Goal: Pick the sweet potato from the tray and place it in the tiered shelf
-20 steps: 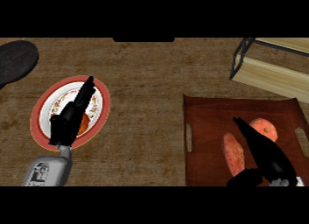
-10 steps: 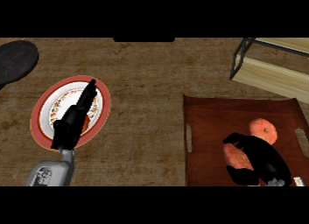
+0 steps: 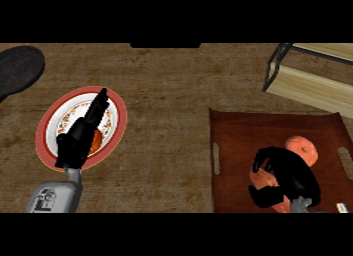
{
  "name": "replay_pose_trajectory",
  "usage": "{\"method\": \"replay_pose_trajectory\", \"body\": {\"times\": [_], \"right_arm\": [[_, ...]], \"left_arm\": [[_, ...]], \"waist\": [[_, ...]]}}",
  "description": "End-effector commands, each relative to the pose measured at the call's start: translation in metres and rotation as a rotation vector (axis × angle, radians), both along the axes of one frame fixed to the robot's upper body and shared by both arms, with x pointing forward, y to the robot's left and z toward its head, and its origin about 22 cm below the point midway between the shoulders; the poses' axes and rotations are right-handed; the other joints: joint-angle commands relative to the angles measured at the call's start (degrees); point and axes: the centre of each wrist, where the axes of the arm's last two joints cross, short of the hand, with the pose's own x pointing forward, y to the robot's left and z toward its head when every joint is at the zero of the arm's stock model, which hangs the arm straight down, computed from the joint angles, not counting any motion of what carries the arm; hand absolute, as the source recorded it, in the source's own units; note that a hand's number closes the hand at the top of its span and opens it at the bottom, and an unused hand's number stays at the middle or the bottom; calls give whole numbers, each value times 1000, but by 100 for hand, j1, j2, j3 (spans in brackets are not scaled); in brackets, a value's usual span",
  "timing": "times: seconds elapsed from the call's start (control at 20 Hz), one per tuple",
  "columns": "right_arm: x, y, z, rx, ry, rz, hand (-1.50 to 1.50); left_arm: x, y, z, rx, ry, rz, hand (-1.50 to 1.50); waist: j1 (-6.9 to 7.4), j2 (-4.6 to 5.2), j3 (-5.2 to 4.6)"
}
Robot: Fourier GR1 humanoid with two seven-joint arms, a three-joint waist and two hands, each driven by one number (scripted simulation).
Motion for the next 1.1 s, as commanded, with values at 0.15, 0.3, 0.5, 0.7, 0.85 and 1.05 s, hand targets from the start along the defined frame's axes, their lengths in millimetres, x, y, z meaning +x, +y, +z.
{"method": "replay_pose_trajectory", "body": {"times": [0.15, 0.3, 0.5, 0.7, 0.85, 1.05], "right_arm": [[61, 87, 32, -4, -111, -275, 150], [78, 99, 23, -4, -163, -304, 150], [92, 114, 63, 204, -368, -355, 150], [76, 134, 103, 289, -516, -368, 150], [64, 144, 126, 281, -628, -396, 150], [59, 138, 145, 251, -691, -467, 150]], "left_arm": [[4, -16, -4, -2, -8, -31, 0], [-7, -16, -13, -9, -26, -4, 0], [9, -12, -10, -5, 5, -28, 0], [0, 7, -10, 0, 6, 15, 0], [6, 3, 4, 5, 15, -10, 0], [8, 10, 5, -3, 1, 11, 0]], "waist": [[190, 46, 1], [93, 20, 4], [136, 38, 6], [68, -13, 1], [27, -26, 1], [-19, -21, 0]]}}
